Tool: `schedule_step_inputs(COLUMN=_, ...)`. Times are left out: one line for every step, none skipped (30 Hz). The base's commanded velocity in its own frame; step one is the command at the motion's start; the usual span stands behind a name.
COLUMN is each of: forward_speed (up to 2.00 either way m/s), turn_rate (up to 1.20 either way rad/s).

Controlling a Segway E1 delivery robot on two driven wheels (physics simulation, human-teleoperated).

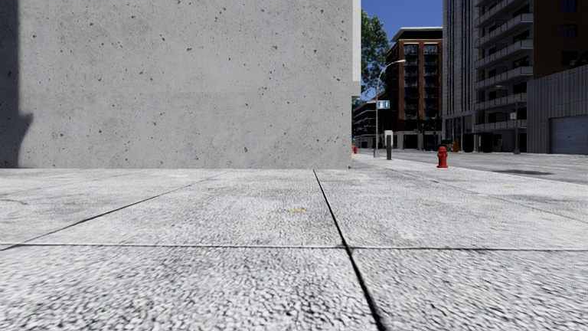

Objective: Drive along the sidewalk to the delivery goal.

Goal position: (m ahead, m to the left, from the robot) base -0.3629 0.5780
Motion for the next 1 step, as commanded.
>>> schedule_step_inputs(forward_speed=0.0, turn_rate=0.0)
